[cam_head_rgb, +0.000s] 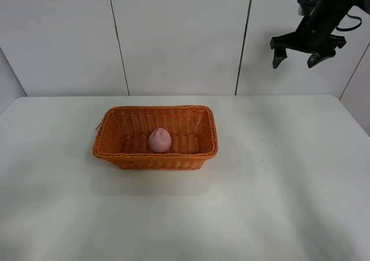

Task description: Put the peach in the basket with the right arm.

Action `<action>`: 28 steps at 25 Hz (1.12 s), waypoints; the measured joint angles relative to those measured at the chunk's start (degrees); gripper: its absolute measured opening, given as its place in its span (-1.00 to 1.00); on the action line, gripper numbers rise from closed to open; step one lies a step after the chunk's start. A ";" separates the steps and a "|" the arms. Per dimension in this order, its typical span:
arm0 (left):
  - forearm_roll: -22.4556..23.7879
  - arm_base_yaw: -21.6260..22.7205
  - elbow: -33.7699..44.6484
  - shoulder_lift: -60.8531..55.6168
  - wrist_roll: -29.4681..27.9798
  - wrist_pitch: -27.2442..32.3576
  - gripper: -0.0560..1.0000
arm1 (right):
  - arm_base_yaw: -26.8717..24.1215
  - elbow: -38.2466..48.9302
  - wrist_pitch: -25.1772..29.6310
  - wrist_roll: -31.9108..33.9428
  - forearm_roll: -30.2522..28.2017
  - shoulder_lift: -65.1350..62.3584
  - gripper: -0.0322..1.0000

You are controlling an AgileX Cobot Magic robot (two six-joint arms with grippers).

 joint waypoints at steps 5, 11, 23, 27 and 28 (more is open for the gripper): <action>0.00 0.00 0.00 0.00 0.00 0.00 0.99 | 0.00 17.73 -0.07 -0.35 0.55 -12.71 0.31; 0.00 0.00 0.00 0.00 0.00 0.00 0.99 | 0.00 41.97 -0.14 -0.40 0.49 -32.17 0.31; 0.00 0.00 0.00 0.00 0.00 0.00 0.99 | 0.00 84.99 -7.47 -1.71 0.00 -73.99 0.31; 0.00 0.00 0.00 0.00 0.00 0.00 0.99 | 0.00 93.24 -9.12 -2.64 0.00 -88.62 0.31; 0.00 0.00 0.00 0.00 0.00 0.00 0.99 | 0.00 94.50 -9.29 -2.79 0.00 -92.42 0.31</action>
